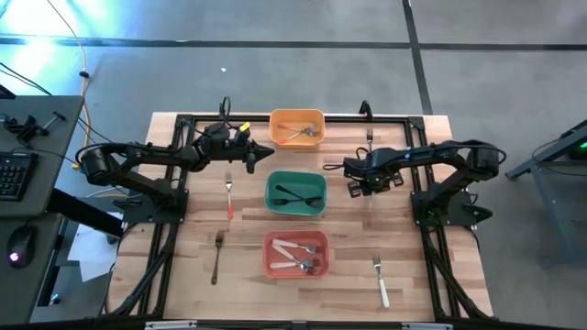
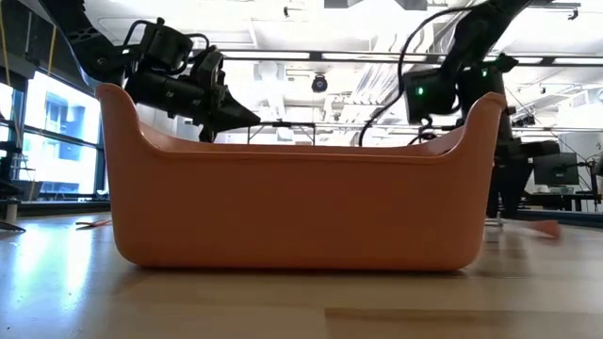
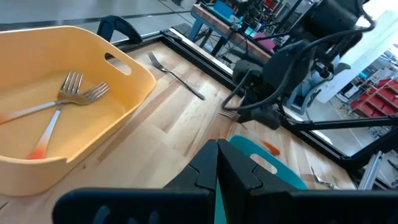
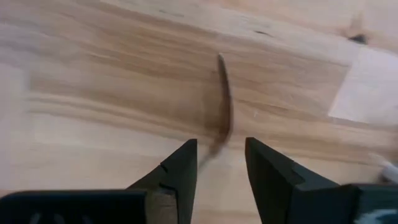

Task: Sort silverware by color (type)
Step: Put the orange fork into the yellow bin

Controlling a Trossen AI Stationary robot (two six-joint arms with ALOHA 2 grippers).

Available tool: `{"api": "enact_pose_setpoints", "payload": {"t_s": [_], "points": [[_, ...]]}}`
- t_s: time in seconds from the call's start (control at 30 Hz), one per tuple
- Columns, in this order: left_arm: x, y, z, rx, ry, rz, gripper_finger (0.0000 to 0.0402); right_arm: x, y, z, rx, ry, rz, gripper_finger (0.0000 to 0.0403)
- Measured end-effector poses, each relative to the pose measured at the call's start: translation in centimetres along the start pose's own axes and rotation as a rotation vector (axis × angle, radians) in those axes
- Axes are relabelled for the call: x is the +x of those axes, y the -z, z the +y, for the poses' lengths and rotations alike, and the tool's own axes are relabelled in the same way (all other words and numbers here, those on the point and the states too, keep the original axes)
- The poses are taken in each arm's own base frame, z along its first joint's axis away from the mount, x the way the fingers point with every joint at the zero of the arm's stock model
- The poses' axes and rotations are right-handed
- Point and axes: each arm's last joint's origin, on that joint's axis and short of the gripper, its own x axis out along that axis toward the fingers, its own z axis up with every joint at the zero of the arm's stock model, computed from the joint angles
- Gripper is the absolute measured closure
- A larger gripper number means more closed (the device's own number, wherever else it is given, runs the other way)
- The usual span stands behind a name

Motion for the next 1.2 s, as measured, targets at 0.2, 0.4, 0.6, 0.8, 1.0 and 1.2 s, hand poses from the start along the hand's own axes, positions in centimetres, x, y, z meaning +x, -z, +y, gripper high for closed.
{"api": "enact_pose_setpoints", "payload": {"t_s": [0.2, 0.4, 0.6, 0.8, 1.0, 1.2], "points": [[0.0, 0.0, 0.0, -0.02, 0.0, 0.003, 0.0401, -0.4, 0.4, -0.5, 0.021, 0.026, 0.016, 0.025], [0.0, 0.0, 0.0, -0.021, -0.002, 0.003, 0.0401, -0.4, -0.2, 0.4, 0.01, -0.066, -0.039, 0.0239], [0.0, 0.1, 0.0, -0.021, -0.003, 0.003, 0.0401, 0.2, -0.2, 0.4, 0.066, -0.026, -0.017, 0.0263], [0.0, 0.1, 0.0, -0.009, -0.003, 0.004, 0.0401, 1.0, -0.4, 0.8, 0.052, -0.006, -0.007, 0.0297], [0.0, 0.1, 0.0, -0.005, -0.002, 0.004, 0.0401, 1.2, -0.6, 1.4, 0.005, -0.045, -0.014, 0.0355], [0.0, 0.0, 0.1, 0.008, -0.007, 0.0, 0.0401, 0.5, -1.0, 2.2, -0.07, -0.111, -0.037, 0.0395]]}}
